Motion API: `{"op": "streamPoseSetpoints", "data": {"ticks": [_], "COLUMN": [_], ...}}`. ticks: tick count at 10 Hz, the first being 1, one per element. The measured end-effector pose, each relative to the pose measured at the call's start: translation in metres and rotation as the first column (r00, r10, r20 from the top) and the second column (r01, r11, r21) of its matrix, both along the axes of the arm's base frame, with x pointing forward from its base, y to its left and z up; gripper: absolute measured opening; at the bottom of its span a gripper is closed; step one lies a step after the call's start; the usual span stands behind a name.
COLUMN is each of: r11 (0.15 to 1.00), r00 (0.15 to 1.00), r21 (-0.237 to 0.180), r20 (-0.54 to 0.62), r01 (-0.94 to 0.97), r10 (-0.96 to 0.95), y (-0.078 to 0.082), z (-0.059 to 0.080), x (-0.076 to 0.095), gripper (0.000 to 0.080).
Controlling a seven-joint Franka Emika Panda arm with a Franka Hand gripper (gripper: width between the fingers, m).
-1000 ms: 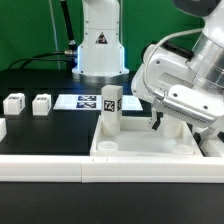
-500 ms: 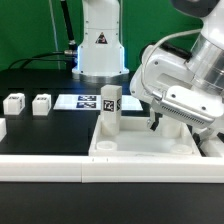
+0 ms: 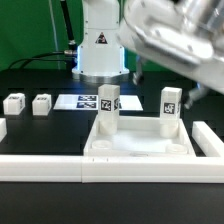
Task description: Assemble square table
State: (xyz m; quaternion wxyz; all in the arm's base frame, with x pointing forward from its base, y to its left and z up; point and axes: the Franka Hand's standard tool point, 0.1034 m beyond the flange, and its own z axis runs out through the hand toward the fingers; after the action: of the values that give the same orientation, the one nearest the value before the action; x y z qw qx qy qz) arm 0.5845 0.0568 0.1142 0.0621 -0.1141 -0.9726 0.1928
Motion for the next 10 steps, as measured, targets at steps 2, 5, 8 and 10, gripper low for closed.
{"op": "streamPoseSetpoints", "data": {"ticks": [2,5,8,10], "r11": [0.988,0.946,0.866,0.814], "r00": [0.988,0.948,0.865,0.811], "r21": [-0.045,-0.077,-0.089,-0.09], "r20": [0.039,0.07,0.156,0.199], "r01": [0.151,0.315,0.492,0.574], "r10": [-0.149,-0.31,-0.476,-0.55], "y": [-0.045,-0.114,-0.122,-0.123], "z": [0.016,0.017,0.013,0.013], "x": [-0.019,-0.045,-0.048,-0.048], "gripper": [0.0649,0.0649,0.0649,0.0649]}}
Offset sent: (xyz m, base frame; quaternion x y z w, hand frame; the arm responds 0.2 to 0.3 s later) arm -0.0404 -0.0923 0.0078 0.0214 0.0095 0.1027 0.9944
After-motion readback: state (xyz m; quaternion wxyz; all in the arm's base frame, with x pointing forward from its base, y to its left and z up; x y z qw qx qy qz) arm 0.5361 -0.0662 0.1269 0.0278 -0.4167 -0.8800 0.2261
